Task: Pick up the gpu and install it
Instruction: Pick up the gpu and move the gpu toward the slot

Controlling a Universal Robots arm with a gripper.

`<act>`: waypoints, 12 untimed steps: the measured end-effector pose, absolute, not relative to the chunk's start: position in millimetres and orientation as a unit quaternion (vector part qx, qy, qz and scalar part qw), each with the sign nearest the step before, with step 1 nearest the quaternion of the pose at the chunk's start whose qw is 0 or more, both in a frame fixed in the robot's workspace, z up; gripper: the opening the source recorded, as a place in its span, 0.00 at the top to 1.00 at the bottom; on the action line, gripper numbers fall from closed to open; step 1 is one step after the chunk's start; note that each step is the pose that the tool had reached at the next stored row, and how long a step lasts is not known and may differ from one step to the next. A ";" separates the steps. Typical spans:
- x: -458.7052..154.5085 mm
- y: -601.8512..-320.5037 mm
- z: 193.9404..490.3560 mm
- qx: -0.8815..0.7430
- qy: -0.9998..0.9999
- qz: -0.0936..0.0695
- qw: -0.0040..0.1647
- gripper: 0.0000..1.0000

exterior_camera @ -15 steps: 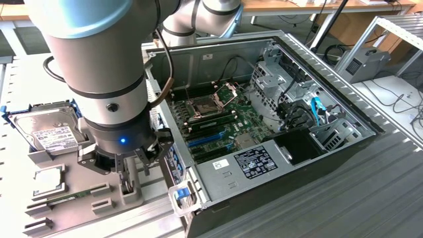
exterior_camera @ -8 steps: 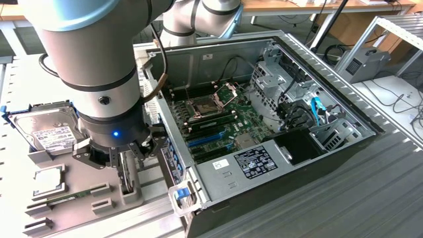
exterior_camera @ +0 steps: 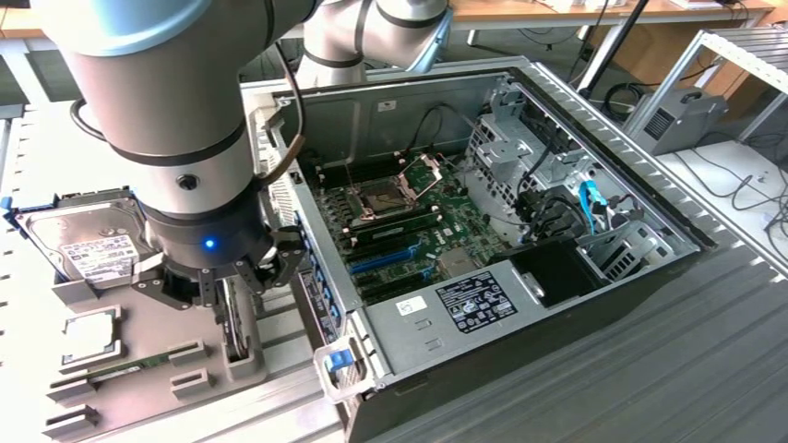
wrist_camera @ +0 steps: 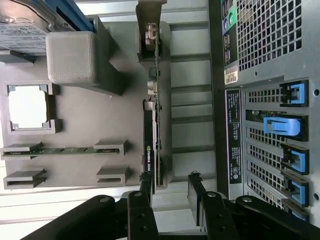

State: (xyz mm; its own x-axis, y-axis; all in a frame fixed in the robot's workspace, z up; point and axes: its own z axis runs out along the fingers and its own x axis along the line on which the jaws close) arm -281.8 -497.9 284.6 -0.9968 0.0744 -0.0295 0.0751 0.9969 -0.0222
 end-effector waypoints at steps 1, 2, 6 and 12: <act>-281.9 -497.7 284.4 0.037 0.999 -0.012 0.014 0.58; -282.1 -497.5 284.0 0.037 0.999 -0.012 0.014 0.58; -282.6 -496.7 282.0 0.037 0.999 -0.012 0.014 0.58; -283.1 -496.3 278.8 0.037 0.999 -0.013 0.014 0.58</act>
